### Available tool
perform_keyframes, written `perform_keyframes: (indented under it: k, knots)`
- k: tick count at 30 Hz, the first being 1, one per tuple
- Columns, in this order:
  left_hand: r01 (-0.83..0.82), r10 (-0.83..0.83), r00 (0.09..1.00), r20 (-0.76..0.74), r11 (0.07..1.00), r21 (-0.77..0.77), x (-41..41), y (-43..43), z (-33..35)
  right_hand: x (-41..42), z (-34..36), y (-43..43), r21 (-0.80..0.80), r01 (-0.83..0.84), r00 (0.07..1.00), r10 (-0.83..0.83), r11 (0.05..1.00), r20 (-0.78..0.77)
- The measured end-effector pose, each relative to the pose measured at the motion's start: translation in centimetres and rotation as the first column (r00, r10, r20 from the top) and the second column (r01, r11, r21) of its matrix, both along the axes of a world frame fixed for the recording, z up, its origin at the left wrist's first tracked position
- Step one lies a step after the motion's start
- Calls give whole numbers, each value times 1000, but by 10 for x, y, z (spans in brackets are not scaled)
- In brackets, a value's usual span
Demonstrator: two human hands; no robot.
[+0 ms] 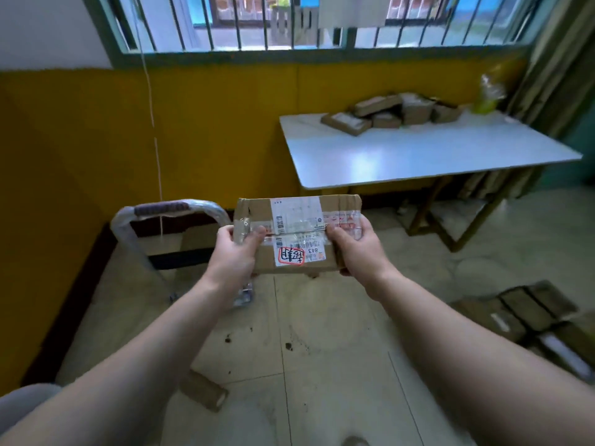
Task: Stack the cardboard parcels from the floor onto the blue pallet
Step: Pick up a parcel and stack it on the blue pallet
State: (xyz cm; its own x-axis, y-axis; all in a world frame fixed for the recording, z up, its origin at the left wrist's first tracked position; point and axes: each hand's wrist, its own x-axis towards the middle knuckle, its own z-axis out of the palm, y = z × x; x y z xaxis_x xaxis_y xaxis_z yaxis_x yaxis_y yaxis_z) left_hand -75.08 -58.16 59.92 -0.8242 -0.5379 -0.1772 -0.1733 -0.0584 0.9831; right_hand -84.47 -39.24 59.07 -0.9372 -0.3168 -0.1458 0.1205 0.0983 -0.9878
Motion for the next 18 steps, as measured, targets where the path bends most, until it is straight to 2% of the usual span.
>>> perform_keyframes:
  k: [4, 10, 18]
  knots:
    - [83, -86, 995, -45, 995, -53, -1, 48, 45, 15, 44, 58, 1, 92, 992, -92, 996, -91]
    - [238, -232, 959, -160, 971, 18, -11, 150, 89, 26, 89, 170, 18, 182, 969, -176, 983, -172]
    - [417, -414, 901, -128, 909, -3, -45, 369, 95, 46, 110, 395, 37, 399, 889, -377, 916, -260]
